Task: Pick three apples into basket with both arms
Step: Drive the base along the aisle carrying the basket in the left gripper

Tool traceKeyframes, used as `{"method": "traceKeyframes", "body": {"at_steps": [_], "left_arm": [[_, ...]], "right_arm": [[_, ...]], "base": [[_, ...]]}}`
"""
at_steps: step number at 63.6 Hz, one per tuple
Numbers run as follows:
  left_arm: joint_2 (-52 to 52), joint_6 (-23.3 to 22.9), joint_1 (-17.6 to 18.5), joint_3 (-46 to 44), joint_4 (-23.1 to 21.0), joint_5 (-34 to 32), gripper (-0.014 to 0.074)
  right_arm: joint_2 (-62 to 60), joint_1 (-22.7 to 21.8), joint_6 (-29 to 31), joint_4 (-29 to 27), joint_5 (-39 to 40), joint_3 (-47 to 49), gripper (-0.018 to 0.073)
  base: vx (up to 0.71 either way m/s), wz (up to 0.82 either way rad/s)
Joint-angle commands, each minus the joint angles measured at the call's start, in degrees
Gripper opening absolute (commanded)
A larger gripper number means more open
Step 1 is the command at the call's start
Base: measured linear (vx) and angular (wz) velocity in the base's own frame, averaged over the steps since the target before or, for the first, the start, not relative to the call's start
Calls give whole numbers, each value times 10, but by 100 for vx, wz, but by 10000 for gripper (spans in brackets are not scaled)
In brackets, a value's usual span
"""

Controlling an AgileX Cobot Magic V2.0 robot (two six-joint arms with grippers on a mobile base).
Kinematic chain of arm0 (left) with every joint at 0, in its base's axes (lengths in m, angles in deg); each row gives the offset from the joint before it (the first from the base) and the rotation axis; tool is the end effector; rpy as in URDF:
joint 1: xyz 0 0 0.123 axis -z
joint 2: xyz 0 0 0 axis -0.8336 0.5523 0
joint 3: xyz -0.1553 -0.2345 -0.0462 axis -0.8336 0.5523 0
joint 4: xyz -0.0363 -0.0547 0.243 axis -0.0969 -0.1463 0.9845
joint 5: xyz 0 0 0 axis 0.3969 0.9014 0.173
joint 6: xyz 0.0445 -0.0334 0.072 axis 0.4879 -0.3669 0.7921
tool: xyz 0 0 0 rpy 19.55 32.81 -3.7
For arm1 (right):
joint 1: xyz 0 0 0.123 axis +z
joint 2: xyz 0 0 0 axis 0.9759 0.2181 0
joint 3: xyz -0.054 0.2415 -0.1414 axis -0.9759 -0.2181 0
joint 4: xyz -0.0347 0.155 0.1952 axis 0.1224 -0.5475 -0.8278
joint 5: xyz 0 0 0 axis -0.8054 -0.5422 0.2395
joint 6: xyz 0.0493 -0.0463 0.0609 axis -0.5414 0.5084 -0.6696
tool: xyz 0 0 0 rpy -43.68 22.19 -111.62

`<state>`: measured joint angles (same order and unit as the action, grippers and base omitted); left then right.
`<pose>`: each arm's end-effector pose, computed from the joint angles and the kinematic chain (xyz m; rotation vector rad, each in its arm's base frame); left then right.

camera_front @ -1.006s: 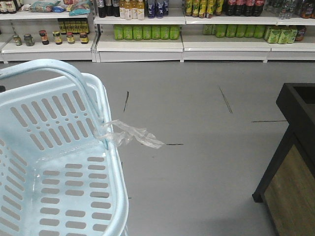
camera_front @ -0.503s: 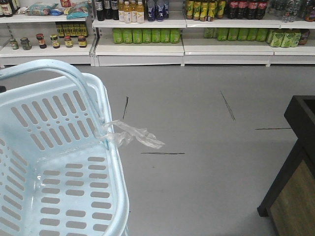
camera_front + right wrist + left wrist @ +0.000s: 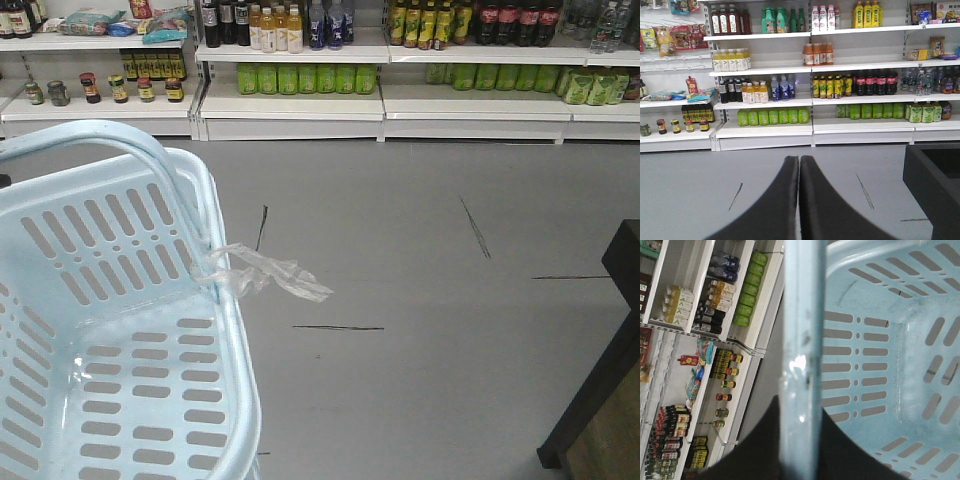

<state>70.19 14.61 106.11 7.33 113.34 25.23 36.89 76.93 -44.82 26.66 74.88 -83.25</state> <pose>0.1296 -0.0841 0.4411 1.3355 1.6935 0.4800 0.0568 -0.0007 0.1993 0.0457 1.5532 0.0313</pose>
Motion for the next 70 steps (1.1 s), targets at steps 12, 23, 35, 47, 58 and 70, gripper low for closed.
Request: {"method": "traceKeyframes", "body": {"at_steps": [12,23,35,47,58,70], "left_arm": [[-6,-8,2,-19,20,-40,-6],[-6,-8,2,-19,20,-40,-6],[-6,-8,2,-19,20,-40,-6],[-6,-8,2,-19,20,-40,-6],[-6,-8,2,-19,20,-40,-6],[-6,-8,2,-19,20,-40,-6]], "right_arm": [[3,0,4,1,46,-7,-9],[3,0,4,1,46,-7,-9],[3,0,4,1,46,-7,-9],[3,0,4,1,46,-7,-9],[3,0,4,1,46,-7,-9],[3,0,4,1,46,-7,-9]], "base": [[9,1],[7,0],[5,-1],[2,-3],[0,0],[1,-2]]}}
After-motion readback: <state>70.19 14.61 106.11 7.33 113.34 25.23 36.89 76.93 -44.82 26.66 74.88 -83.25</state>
